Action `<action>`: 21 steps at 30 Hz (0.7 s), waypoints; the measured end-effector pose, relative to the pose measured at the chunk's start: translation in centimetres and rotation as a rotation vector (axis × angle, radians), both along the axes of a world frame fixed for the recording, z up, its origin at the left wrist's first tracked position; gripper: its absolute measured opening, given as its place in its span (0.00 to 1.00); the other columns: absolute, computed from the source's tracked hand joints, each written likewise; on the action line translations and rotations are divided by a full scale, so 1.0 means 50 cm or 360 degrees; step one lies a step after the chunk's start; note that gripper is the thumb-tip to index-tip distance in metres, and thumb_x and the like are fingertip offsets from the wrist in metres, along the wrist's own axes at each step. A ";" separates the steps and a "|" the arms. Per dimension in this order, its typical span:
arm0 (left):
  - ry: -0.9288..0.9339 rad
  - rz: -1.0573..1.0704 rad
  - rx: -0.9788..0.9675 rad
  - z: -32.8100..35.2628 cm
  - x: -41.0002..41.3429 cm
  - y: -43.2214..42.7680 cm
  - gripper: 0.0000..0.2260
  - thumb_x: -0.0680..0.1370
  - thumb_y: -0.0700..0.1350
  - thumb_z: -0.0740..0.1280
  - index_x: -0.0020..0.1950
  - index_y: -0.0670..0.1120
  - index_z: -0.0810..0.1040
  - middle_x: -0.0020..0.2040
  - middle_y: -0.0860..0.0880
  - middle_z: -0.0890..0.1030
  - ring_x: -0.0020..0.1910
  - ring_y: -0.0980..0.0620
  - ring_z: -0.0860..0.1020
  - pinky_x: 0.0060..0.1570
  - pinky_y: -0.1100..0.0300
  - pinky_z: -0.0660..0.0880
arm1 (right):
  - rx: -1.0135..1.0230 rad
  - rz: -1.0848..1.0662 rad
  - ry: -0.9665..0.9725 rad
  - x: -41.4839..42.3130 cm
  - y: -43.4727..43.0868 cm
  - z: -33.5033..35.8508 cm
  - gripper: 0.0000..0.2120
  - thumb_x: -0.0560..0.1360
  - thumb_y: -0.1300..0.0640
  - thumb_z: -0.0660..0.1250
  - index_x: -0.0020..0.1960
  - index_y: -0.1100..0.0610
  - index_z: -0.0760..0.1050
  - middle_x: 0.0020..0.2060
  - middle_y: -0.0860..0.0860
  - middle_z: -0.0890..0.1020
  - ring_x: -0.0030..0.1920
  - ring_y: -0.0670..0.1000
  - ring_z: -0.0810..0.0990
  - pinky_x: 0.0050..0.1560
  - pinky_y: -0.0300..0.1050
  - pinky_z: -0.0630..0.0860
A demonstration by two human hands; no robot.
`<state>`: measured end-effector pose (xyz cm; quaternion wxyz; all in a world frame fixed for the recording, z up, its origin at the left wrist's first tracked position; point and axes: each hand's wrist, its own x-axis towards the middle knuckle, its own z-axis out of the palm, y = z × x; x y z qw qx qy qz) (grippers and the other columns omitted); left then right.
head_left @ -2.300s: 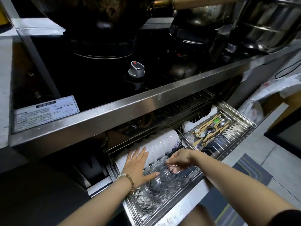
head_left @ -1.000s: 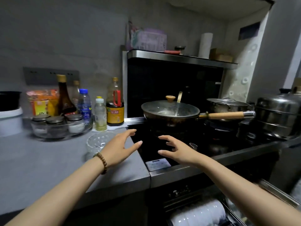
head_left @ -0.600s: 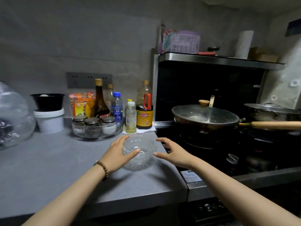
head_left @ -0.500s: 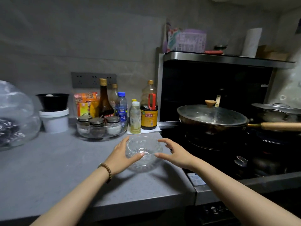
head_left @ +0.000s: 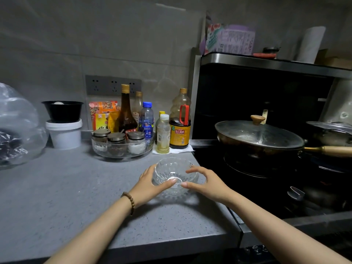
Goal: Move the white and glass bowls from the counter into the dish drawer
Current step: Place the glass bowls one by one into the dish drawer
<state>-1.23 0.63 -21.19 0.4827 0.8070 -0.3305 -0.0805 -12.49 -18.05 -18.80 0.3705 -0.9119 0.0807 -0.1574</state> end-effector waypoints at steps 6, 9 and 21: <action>-0.0057 0.0020 -0.0119 0.025 -0.011 -0.004 0.46 0.57 0.76 0.64 0.71 0.62 0.56 0.73 0.52 0.62 0.73 0.53 0.58 0.71 0.45 0.60 | 0.0113 0.0030 -0.0191 -0.011 0.000 0.018 0.19 0.63 0.41 0.75 0.48 0.51 0.79 0.49 0.34 0.78 0.53 0.30 0.72 0.51 0.17 0.60; -0.0091 -0.0038 -0.0249 0.057 -0.027 -0.014 0.43 0.58 0.76 0.64 0.70 0.65 0.56 0.74 0.55 0.61 0.73 0.54 0.58 0.71 0.46 0.60 | 0.0250 0.0072 -0.0404 -0.029 -0.001 0.055 0.22 0.62 0.40 0.73 0.42 0.58 0.77 0.41 0.48 0.83 0.45 0.39 0.79 0.50 0.23 0.68; 0.0267 -0.0410 -0.1012 0.140 -0.226 -0.183 0.36 0.65 0.61 0.70 0.68 0.63 0.55 0.70 0.54 0.65 0.59 0.63 0.74 0.45 0.65 0.79 | 0.0650 -0.0047 -0.0320 -0.246 -0.082 0.159 0.27 0.63 0.33 0.66 0.43 0.57 0.79 0.45 0.47 0.86 0.50 0.40 0.82 0.52 0.35 0.71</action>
